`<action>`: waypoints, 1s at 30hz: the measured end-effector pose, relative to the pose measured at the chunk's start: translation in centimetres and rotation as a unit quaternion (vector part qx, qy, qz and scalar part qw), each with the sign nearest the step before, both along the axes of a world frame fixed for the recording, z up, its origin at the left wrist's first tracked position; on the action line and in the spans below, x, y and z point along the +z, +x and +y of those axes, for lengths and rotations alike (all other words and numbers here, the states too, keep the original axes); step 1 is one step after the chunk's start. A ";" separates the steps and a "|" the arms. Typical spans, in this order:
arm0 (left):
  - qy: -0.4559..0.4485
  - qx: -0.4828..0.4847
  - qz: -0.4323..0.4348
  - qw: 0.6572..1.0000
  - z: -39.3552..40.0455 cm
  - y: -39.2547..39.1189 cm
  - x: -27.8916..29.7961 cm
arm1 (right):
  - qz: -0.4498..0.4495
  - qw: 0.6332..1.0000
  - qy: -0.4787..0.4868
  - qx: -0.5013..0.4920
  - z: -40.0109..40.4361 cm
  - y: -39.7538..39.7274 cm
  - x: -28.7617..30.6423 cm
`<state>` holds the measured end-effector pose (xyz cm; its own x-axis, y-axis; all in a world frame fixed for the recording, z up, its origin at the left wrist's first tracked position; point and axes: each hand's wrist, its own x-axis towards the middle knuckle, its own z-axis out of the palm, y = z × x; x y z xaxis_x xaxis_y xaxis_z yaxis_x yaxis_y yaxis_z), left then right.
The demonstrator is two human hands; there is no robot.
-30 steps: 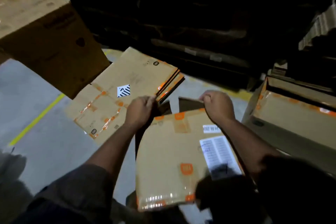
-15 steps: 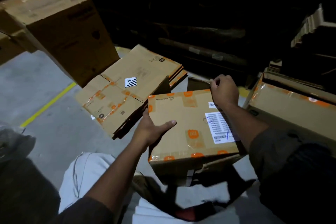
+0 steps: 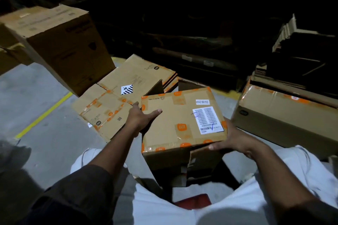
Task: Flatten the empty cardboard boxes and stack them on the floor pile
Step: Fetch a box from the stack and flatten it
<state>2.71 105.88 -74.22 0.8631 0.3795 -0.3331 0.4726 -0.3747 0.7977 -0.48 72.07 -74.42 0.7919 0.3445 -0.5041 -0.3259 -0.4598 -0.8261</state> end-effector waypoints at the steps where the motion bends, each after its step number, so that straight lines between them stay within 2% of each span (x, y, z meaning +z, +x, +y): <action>1: -0.061 0.033 -0.001 0.998 0.4 -0.2 0.2 | -0.033 0.999 0.004 -0.022 0.1 0.7 -0.2; 2: -0.157 0.063 -0.009 0.986 1.0 -0.4 0.3 | -0.064 0.996 -0.001 -0.060 0.3 1.6 -0.6; 3: -0.271 0.084 -0.026 0.959 1.5 -0.7 0.4 | -0.106 0.988 -0.017 -0.108 1.1 2.1 -0.3; 4: -0.383 0.104 -0.047 0.917 1.6 -1.3 0.7 | -0.155 0.975 -0.046 -0.155 2.0 2.6 -0.3; 5: -0.463 0.119 -0.075 0.875 1.6 -1.8 0.6 | -0.193 0.960 -0.072 -0.192 2.9 3.2 -0.3; 6: -0.488 0.114 -0.102 0.859 1.5 -2.2 0.1 | -0.212 0.947 -0.092 -0.223 3.8 3.9 -0.6; 7: -0.461 0.086 -0.110 0.876 1.2 -2.5 -0.6 | -0.212 0.941 -0.106 -0.242 4.5 4.8 -1.4; 10: -0.241 -0.017 -0.048 0.969 0.2 -3.7 -3.6 | -0.140 0.950 -0.043 -0.277 5.6 7.6 -4.4; 11: -0.195 -0.032 -0.020 0.980 0.0 -3.8 -4.6 | -0.121 0.955 -0.017 -0.270 5.7 8.3 -5.1; 12: -0.169 -0.040 0.002 0.985 0.1 -3.7 -5.9 | -0.107 0.962 0.000 -0.251 5.7 8.8 -6.0; 14: -0.178 -0.028 0.037 0.983 -0.2 -3.4 -7.6 | -0.071 0.979 -0.008 -0.192 5.6 9.3 -8.3; 18: -0.174 -0.001 0.080 0.981 0.3 -2.3 -11.0 | 0.018 0.991 -0.094 -0.088 4.8 9.5 -15.0; 20: -0.161 -0.010 0.086 0.983 0.4 -2.1 -12.5 | 0.046 0.989 -0.116 -0.080 4.4 9.4 -17.6; 24: -0.124 0.023 0.022 0.992 0.5 -0.6 -12.9 | -0.018 0.982 -0.148 -0.113 5.1 10.1 -17.2; 28: -0.101 0.006 -0.087 0.991 1.5 2.7 -10.7 | -0.083 0.974 -0.092 -0.189 6.2 12.0 -14.3; 30: -0.097 -0.025 -0.111 0.989 1.9 4.1 -9.1 | -0.124 0.962 -0.083 -0.228 6.6 12.9 -13.1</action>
<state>6.83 107.80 -83.37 0.9391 0.2827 -0.1956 0.2625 -0.2224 0.9390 12.44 78.63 -87.54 0.9444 -0.1367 -0.2990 -0.3282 -0.4480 -0.8316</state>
